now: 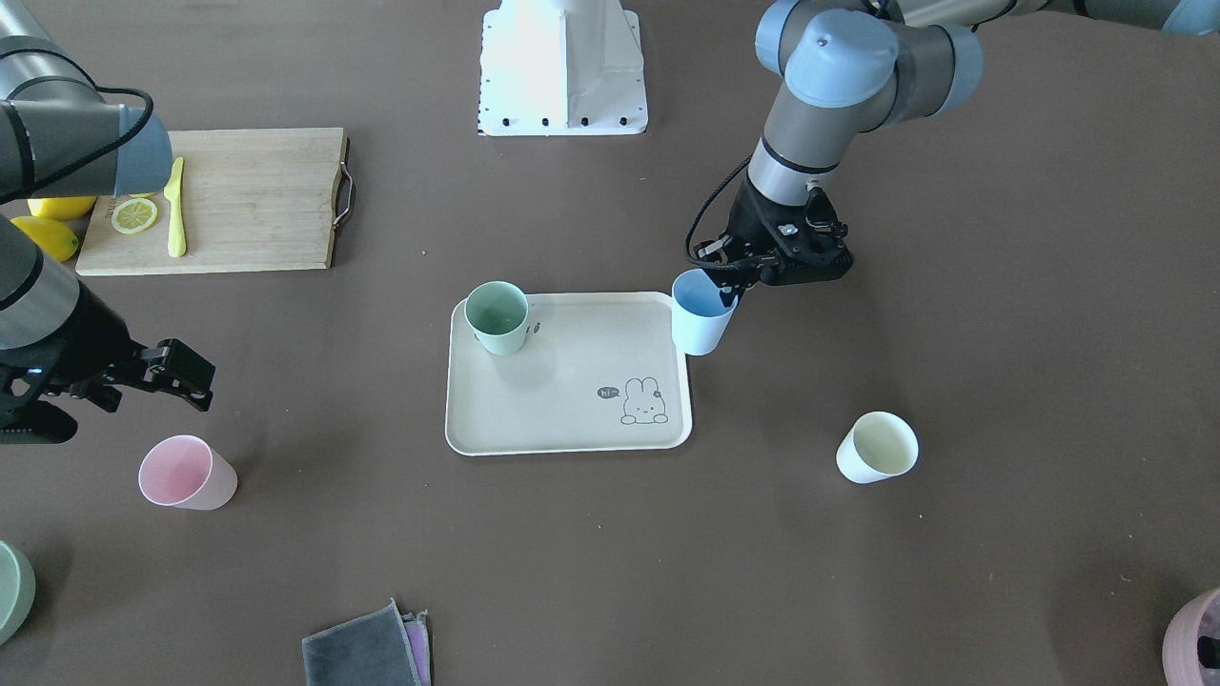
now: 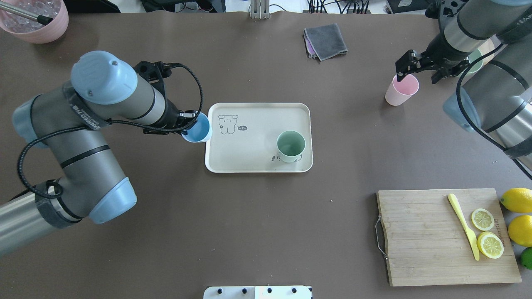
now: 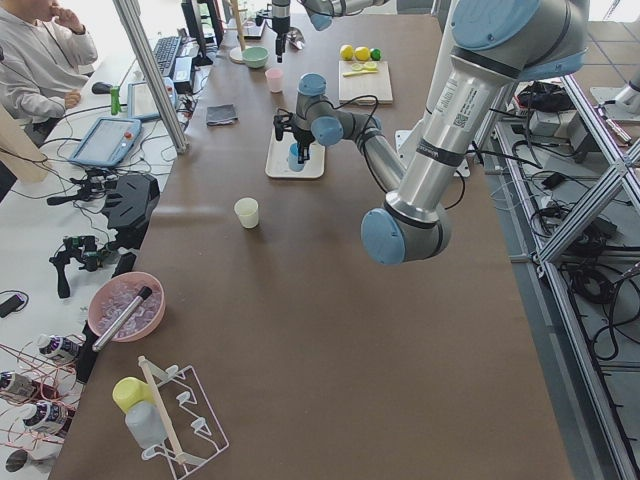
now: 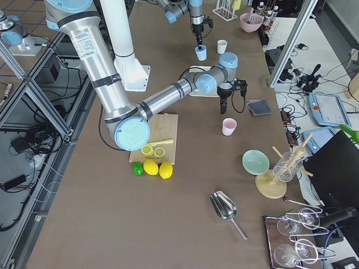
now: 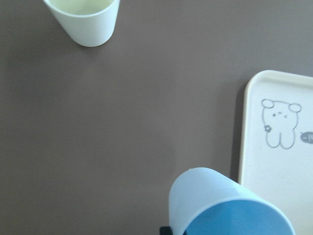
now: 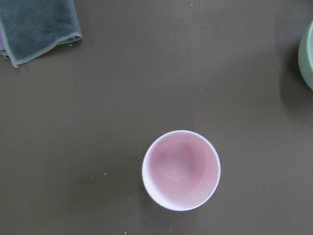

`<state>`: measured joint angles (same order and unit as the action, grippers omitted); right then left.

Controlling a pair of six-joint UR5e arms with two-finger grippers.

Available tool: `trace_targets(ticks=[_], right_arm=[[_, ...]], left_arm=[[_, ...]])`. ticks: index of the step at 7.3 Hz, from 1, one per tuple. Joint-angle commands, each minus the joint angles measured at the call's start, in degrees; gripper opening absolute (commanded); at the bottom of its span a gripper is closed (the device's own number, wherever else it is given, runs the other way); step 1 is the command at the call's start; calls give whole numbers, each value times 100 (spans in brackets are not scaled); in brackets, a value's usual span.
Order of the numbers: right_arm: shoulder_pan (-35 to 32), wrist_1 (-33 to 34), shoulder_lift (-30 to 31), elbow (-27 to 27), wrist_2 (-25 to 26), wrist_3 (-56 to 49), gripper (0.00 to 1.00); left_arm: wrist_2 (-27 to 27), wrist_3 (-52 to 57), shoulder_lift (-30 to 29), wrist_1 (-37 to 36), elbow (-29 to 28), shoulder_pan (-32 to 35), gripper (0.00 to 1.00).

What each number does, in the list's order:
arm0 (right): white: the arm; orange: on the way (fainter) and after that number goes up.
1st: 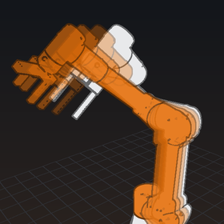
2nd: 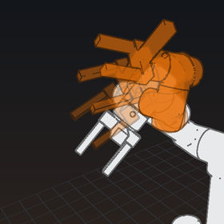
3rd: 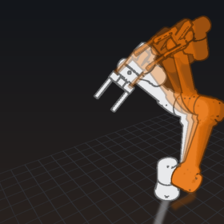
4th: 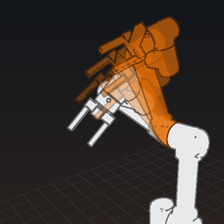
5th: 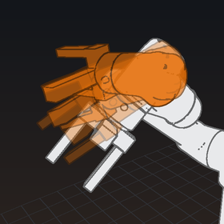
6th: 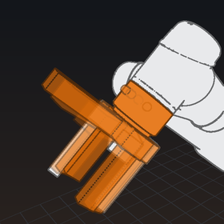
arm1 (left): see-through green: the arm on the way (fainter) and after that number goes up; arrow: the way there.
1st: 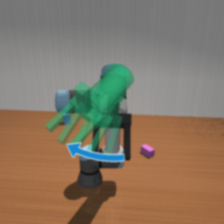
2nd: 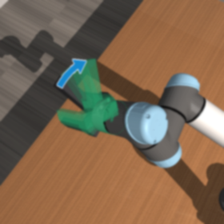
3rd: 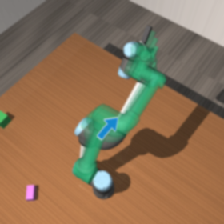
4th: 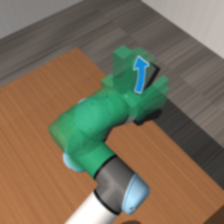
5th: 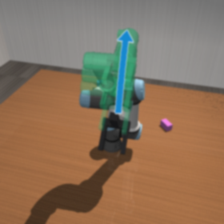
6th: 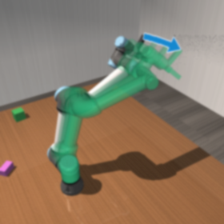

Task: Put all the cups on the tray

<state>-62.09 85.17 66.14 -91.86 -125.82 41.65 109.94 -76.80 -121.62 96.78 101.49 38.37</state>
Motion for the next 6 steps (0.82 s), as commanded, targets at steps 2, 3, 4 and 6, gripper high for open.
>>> trace_targets(ticks=[2,3,4,6], right_arm=[[-260,-132,-57,704,-143,-509,100],[-259,-429,-57,948,-240,-508,100],[-225,-840,-66,1220,-345,-300,100],[-84,-1064,-101,1416,-346,-184,100]], left_arm=[[-288,-248,-520,25,-594,-294,0],[-288,-248,-538,25,-604,-338,0],[-288,-248,-538,95,-595,-391,13],[-254,-248,-538,87,-526,-383,98]])
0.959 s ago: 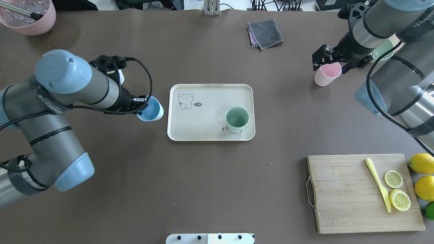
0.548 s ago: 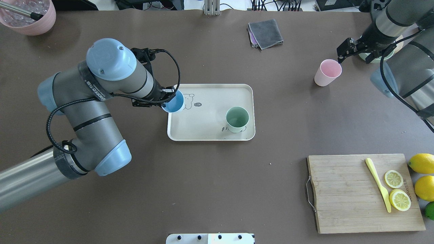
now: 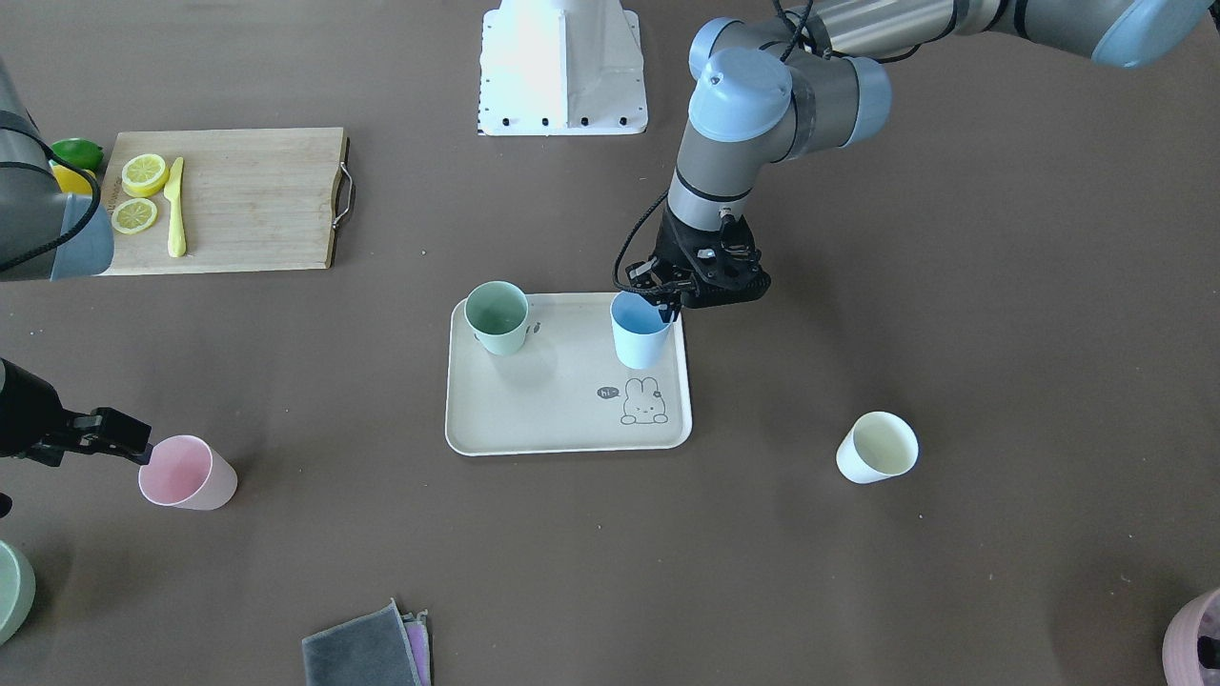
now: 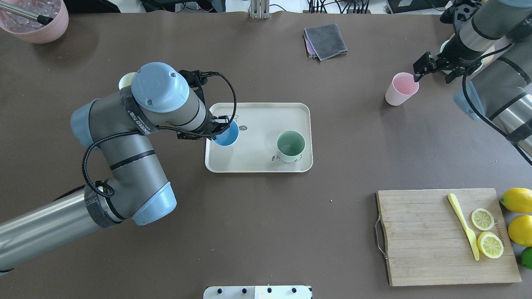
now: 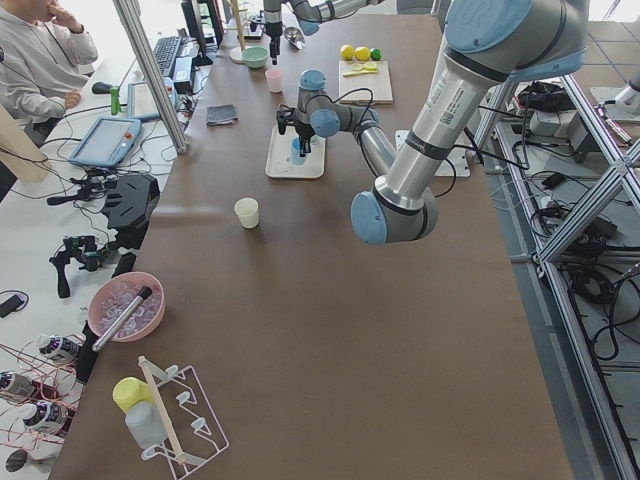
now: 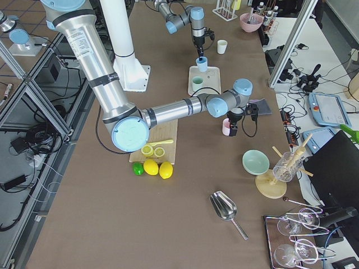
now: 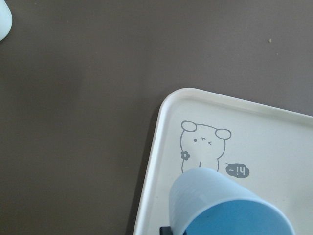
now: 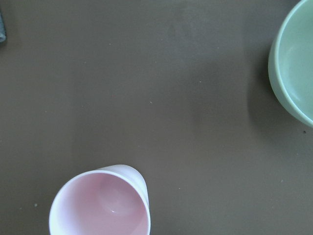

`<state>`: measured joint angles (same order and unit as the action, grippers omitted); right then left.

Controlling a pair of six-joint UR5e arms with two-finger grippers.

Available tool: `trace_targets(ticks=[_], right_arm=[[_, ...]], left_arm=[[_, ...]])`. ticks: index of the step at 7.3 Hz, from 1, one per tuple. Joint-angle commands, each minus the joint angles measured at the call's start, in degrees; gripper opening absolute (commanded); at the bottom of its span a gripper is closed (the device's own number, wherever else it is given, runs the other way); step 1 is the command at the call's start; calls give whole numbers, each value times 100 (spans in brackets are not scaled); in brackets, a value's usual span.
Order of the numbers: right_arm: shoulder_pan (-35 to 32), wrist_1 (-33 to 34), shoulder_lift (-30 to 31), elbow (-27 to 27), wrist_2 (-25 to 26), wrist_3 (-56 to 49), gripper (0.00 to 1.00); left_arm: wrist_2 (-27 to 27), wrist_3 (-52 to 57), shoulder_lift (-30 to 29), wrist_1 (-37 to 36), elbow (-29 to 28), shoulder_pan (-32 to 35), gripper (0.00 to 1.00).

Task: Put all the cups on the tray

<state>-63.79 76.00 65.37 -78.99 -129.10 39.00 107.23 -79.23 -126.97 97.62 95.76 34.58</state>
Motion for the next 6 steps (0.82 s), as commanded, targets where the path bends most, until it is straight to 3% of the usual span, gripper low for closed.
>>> trace_targets(ticks=[1,3,4,5,6], right_arm=[[130,-155,-146,260,-19,81,100],[227,-155,-69,314,-10,98,100],[236,-155,-69,366,-10,99,95],[236,-147,-69,384,-19,107,54],[236,-138,-69,384,-19,107,1]], left_arm=[[26,13,5,-15,100,5,98],[18,5,23,-76,327,22,98],[18,-4,23,-85,346,31,98],[18,-4,23,-85,355,49,98],[26,-4,31,-164,434,127,98]])
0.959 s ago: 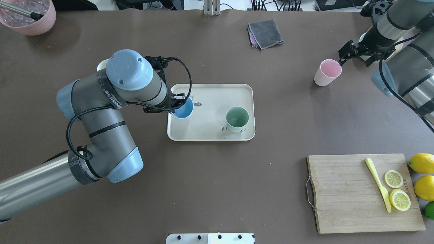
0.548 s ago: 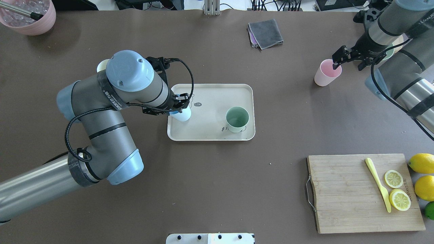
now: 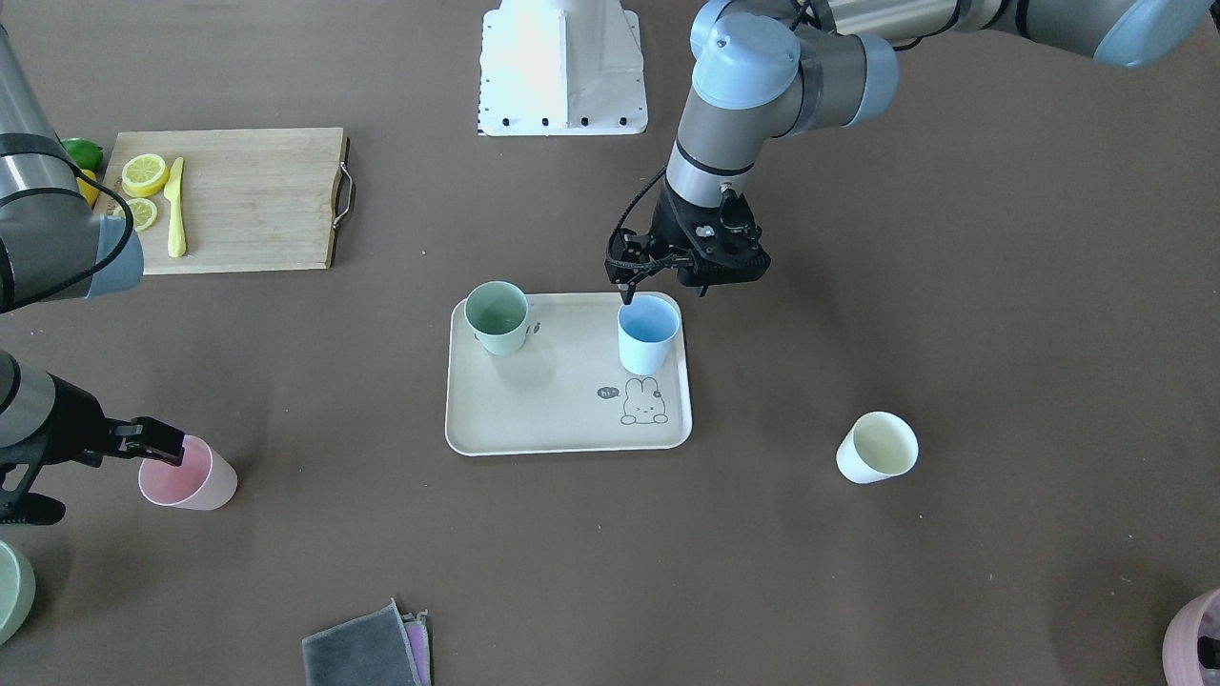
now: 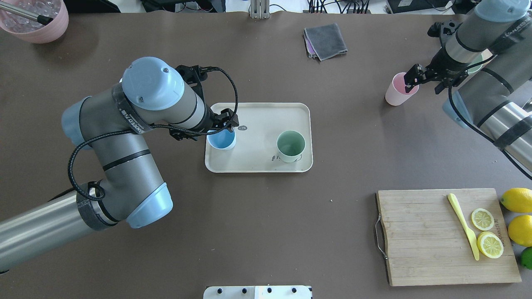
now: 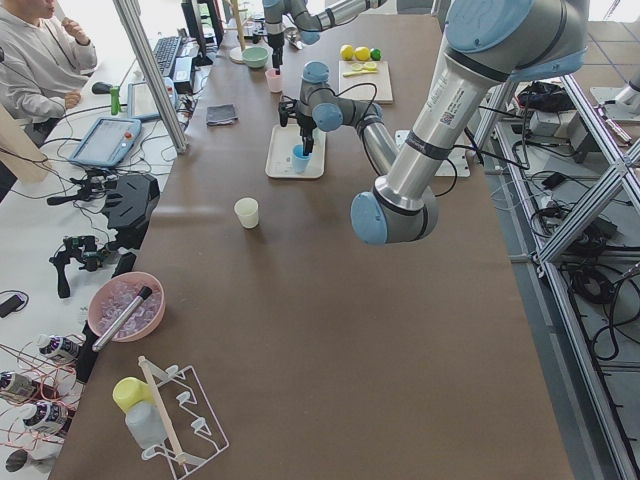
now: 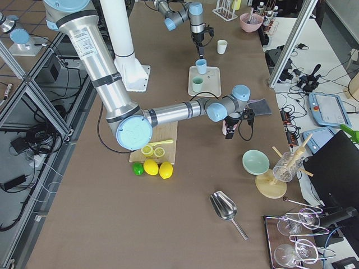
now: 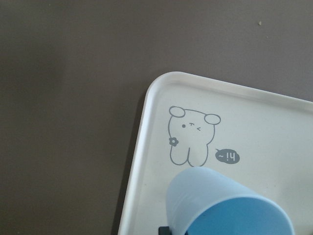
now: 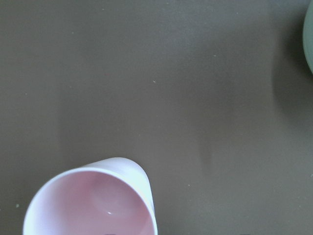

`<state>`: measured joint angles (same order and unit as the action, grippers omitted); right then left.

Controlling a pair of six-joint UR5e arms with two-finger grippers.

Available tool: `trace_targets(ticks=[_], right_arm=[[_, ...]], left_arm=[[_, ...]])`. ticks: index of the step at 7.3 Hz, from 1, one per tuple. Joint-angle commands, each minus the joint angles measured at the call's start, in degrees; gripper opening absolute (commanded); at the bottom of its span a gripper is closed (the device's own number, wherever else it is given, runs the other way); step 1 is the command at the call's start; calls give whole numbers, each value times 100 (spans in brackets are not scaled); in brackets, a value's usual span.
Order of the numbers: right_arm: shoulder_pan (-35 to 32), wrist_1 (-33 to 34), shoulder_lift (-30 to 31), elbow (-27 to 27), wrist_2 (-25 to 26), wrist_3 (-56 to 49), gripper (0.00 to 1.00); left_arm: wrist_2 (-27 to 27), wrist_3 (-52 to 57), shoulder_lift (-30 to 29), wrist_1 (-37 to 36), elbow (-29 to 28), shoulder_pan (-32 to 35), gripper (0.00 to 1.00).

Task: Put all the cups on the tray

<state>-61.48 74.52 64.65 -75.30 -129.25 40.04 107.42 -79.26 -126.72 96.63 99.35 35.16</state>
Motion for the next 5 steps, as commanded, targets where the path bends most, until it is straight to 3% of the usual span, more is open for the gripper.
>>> trace_targets(ticks=[1,2,3,5], right_arm=[[5,19,-22,15,-29,13,0],[22,28,-49,15,-195,47,0],[22,45,-75,-37,-345,91,0],[40,63,-503,-73,-643,721,0]], left_arm=[[7,51,33,-274,241,209,98],[251,347,172,-381,364,585,98],[618,1316,531,-365,479,1006,98],[1069,3076,920,-295,36,2060,98]])
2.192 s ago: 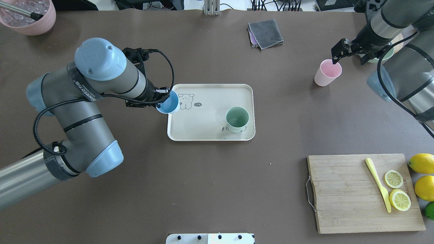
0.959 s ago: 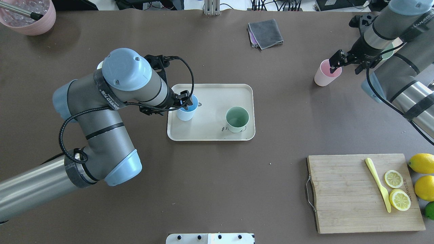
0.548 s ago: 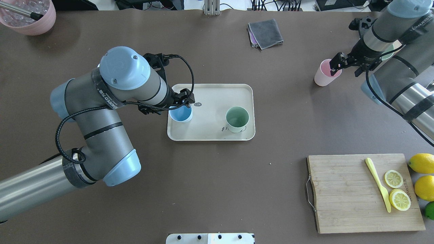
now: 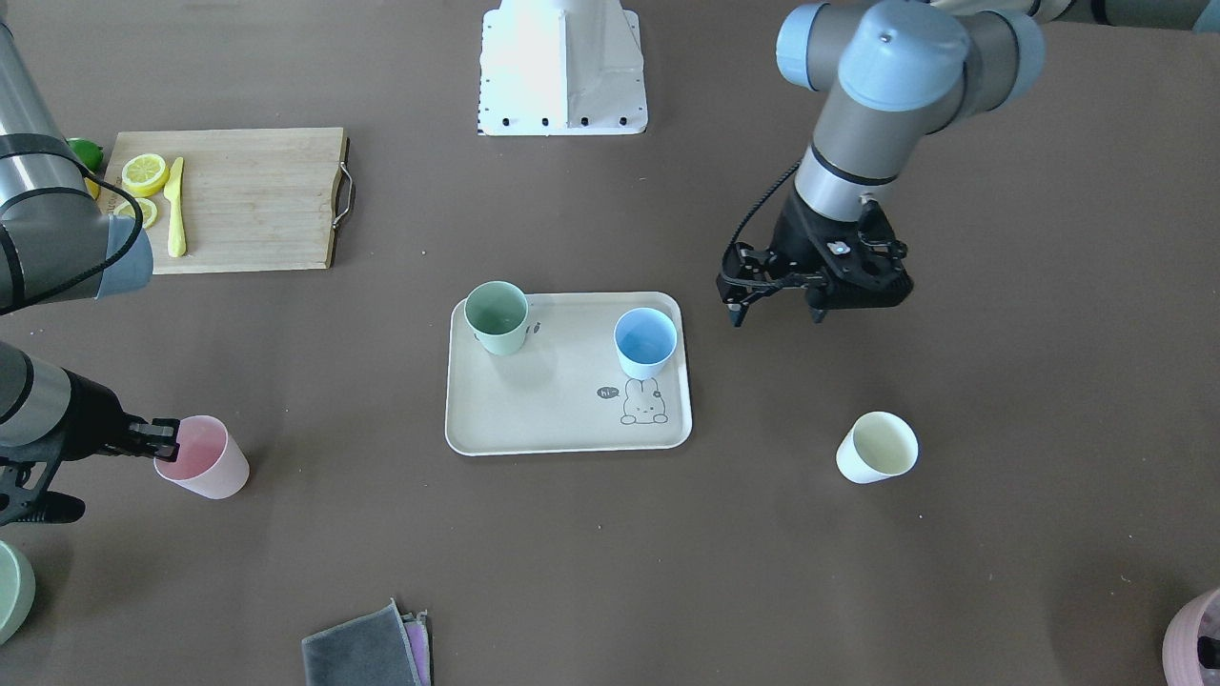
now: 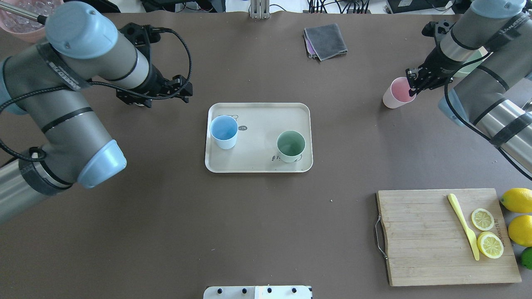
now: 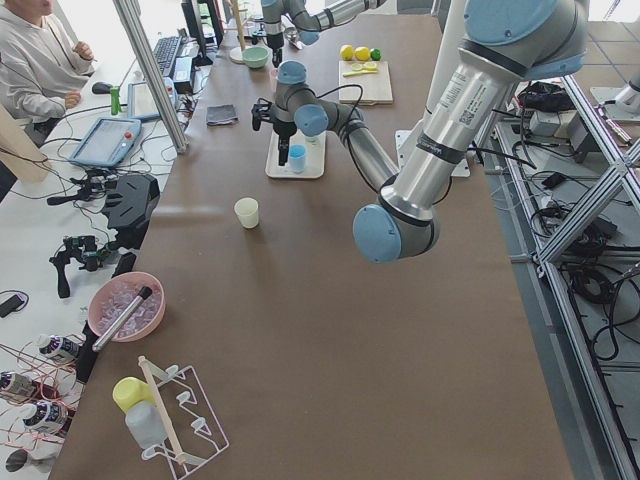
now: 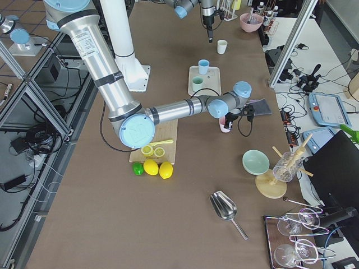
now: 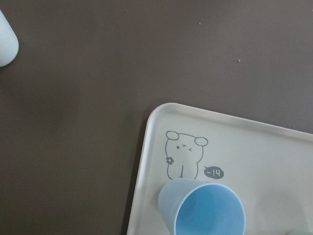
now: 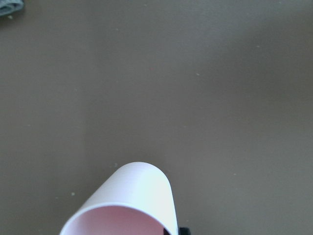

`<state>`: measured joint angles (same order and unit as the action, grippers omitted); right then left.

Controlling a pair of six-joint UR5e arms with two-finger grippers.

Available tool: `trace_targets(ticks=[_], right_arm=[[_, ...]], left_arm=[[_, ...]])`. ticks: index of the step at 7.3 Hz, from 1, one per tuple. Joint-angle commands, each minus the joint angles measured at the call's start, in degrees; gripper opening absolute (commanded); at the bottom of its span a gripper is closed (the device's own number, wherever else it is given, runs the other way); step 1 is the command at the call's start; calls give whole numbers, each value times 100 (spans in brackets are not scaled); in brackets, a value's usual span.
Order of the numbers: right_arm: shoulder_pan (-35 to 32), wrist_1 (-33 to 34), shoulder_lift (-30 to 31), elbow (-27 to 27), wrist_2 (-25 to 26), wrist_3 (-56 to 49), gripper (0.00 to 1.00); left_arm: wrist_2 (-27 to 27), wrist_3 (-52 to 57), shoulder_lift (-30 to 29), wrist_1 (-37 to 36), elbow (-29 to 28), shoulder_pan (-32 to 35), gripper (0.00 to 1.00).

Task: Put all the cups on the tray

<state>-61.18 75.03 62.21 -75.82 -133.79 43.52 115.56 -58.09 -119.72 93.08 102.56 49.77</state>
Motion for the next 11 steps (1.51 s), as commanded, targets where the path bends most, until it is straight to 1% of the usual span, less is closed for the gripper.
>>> trace_targets(ticks=[1,2,3,4,5,6,8,9,10,11], right_arm=[[62,12,-601,-12,-252,838,0],[297,-5,-1005,-21,-252,1504,0],[717,-40,-1322,-21,-157,2189,0],[1017,-67,-1386,-221,27,2649,0],[1238,-50,-1395,-406,107,2862,0],[1492,-50,-1413,-408,256,2882,0],[1766,-41,-1439,-408,354,2873,0],[1828,-15,-1439,-408,493,2873,18],[1872,-14,-1439,-425,756,2847,99],[1881,-14,-1474,-443,784,2829,100]], left_arm=[[274,1367,186,330,-924,786,98],[266,1327,125,1264,-1705,797,98],[274,1266,-67,2022,-2505,797,98],[422,996,-130,2273,-2730,771,98],[441,984,-148,2302,-2750,744,98],[450,1028,-104,2302,-2741,727,98],[450,1045,-43,2363,-2697,700,97],[441,1037,-42,2355,-2697,613,97],[433,1037,-34,2355,-2749,525,83],[433,1037,19,2355,-2724,481,45]])
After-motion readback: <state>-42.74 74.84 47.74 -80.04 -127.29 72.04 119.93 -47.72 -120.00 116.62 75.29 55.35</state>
